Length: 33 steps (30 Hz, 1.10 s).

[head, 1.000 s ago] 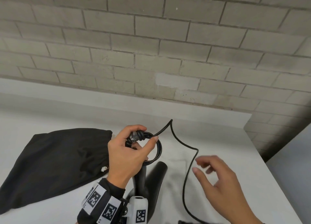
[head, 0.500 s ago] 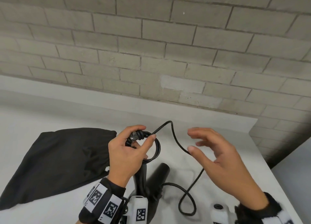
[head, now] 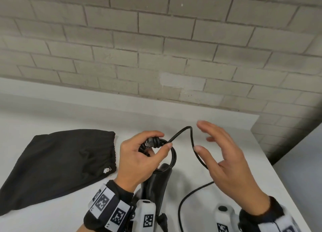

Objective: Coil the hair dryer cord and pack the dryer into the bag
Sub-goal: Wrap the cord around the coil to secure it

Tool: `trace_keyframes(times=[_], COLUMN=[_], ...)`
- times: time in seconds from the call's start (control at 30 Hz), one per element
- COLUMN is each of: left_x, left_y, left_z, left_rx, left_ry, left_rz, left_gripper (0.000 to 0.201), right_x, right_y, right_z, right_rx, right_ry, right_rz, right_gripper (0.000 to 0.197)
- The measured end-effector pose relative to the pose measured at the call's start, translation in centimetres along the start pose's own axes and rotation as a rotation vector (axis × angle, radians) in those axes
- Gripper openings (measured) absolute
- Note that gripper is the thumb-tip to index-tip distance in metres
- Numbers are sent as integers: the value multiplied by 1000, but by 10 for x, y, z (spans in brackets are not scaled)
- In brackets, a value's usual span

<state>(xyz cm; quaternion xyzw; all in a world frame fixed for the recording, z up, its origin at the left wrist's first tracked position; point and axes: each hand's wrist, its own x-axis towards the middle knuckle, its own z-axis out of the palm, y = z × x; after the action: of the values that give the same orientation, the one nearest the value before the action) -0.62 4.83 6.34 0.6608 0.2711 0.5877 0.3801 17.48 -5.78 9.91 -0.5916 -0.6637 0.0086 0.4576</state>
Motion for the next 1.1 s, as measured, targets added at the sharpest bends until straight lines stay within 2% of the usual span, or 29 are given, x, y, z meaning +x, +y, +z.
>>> trace_keyframes(times=[0.07, 0.13, 0.23, 0.3, 0.4, 0.5, 0.57, 0.63, 0.77, 0.9, 1.0, 1.1], left_x=[-2, -3, -5, -6, -7, -9, -10, -10, -9, -11, -5, -2], left_y=[2, 4, 3, 2, 1, 2, 2, 0, -3, -4, -6, -7], left_z=[3, 4, 6, 7, 6, 6, 6, 7, 5, 5, 5, 4], left_rx=[-9, -9, -25, -26, -23, -42, -97, -165, -171, -146, -98, -37], left_ry=[-40, -68, -87, -88, -81, -81, -66, -42, -31, -51, -12, -4], left_rz=[18, 39, 69, 92, 87, 81, 47, -4, 20, 70, 118, 180], left_gripper=[20, 18, 15, 15, 18, 17, 24, 26, 19, 17, 14, 10], right_x=[12, 23, 35, 40, 42, 42, 43, 42, 33, 22, 11, 5], right_y=[7, 11, 7, 2, -1, 1, 2, 3, -2, -12, -16, -19], right_z=[8, 15, 22, 25, 31, 35, 40, 47, 62, 57, 53, 55], right_rx=[-37, -24, 131, 207, 401, 617, 670, 695, 668, 656, 643, 513], right_ry=[-31, -40, -42, -62, -114, -67, 8, 66, -32, -121, -208, -239], right_rz=[-62, -126, -183, -173, -42, 46, 90, 195, 387, 357, 324, 350], right_gripper=[44, 33, 18, 19, 23, 16, 13, 9, 12, 25, 22, 18])
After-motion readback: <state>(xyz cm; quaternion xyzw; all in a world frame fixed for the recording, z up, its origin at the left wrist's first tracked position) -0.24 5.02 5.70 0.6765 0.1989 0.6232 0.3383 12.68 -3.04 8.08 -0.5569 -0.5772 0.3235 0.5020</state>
